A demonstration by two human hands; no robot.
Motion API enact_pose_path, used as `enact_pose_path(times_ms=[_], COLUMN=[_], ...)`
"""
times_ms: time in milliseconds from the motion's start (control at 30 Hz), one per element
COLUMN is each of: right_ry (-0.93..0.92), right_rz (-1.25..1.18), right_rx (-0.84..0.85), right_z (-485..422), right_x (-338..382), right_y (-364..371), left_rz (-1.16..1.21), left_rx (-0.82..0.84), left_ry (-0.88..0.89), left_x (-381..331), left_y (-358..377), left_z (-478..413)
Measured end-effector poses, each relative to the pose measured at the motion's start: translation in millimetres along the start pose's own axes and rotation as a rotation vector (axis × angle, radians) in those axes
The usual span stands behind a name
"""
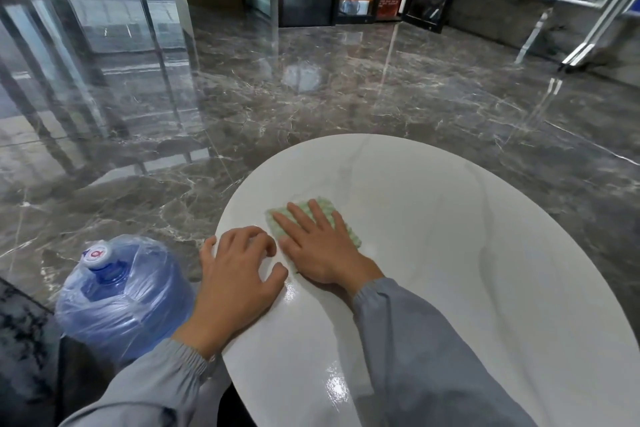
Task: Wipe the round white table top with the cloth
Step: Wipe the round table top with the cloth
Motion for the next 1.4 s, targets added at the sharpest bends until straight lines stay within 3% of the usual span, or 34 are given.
enact_pose_path(times_ms=[300,467,567,767,900,1033,1300,1400], right_ry=[0.388,0.510,0.455,0.142,0.049,0.090,0.530,0.604], right_rz=[-0.082,-0.137,-0.136,-0.030,-0.033,-0.052,-0.133,-0.162], right_rx=[-0.026,-0.020,-0.012,0.046,0.033,0.021,-0.051,-0.030], right_z=[39.7,14.0,-13.9,-62.5,-62.4,-51.7,12.1,9.8], right_x=[-150.7,-161.5,-129.0,-11.7,8.7,-31.0,-198.6,-219.5], right_y=[-33.2,-46.0,-49.2,-29.9,-22.9,-35.1,-58.5,-65.1], left_rz=[0.046,0.080,0.095,0.142,0.105,0.099,0.196,0.229], left_rx=[-0.008,-0.022,-0.035,-0.070,-0.059,-0.054,-0.111,-0.114], left_ry=[-0.014,-0.021,-0.021,-0.041,-0.029,-0.032,-0.046,-0.054], left_x=[1.3,1.7,0.9,-0.5,0.3,-1.4,-0.5,0.2], left_y=[-1.8,-2.1,-1.6,-1.4,-0.5,-2.3,-4.0,-5.0], left_z=[0.6,0.5,1.0,1.2,0.7,-0.8,1.2,2.1])
Point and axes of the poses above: each hand's wrist, its own z-axis away from the middle knuckle, its own y-axis out of the palm, x = y × z, the point moved 1 cm from there along -z, towards the middle knuckle, and after that the axes turned 7 degrees about x, right-handed, at the moved point
